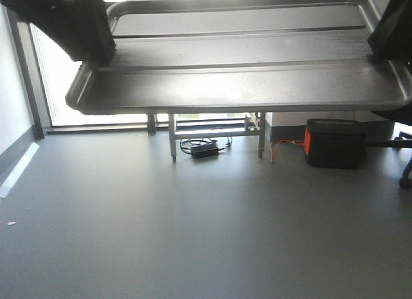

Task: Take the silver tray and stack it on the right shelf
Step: 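Hold the tray level with both grippers while the base drives across, then move the held tray over the larger grey tray on the shelf, then lower the silver tray onto the grey tray with both grippers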

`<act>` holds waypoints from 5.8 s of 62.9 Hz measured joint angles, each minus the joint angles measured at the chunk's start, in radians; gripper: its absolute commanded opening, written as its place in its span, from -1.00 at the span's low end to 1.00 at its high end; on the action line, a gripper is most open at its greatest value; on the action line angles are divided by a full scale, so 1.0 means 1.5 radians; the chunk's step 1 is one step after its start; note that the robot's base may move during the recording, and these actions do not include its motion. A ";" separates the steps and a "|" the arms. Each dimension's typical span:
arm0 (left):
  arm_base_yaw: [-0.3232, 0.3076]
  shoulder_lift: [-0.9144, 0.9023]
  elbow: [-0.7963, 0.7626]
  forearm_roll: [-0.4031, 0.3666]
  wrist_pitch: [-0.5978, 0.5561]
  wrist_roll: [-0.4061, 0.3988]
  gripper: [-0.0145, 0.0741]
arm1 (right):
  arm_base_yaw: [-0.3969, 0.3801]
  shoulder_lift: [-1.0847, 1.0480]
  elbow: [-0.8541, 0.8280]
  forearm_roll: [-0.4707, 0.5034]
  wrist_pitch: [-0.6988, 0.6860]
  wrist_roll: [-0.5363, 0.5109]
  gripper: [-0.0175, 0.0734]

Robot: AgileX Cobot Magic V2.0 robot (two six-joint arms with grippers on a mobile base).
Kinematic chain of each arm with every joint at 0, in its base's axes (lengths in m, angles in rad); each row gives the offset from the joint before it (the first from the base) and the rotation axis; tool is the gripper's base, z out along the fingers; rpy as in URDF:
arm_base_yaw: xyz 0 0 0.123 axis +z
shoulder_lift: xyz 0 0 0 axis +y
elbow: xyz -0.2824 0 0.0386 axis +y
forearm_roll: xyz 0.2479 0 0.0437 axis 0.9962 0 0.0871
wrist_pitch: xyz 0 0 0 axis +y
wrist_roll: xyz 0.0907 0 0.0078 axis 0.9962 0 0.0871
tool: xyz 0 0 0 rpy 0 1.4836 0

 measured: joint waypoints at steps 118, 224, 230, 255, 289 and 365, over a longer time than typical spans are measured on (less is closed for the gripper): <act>0.001 0.074 -0.001 -0.017 -0.008 -0.006 -0.90 | 0.000 0.000 0.001 -0.001 0.013 -0.001 -0.49; -0.001 0.143 -0.020 -0.045 0.064 -0.021 -0.90 | 0.001 0.000 0.005 0.027 0.009 -0.001 -0.49; -0.004 0.143 -0.027 -0.038 0.069 -0.021 -0.90 | 0.001 0.000 0.005 0.024 0.014 -0.001 -0.49; -0.033 0.144 -0.047 -0.028 0.038 -0.019 -0.90 | 0.001 0.000 0.005 -0.026 0.081 0.005 -0.49; -0.045 0.145 -0.048 -0.033 -0.018 -0.019 -0.90 | 0.000 0.000 0.005 -0.074 0.114 0.016 -0.49; -0.104 0.274 -0.124 -0.029 -0.114 0.022 -0.90 | -0.142 0.000 0.108 -0.103 0.093 -0.038 -0.49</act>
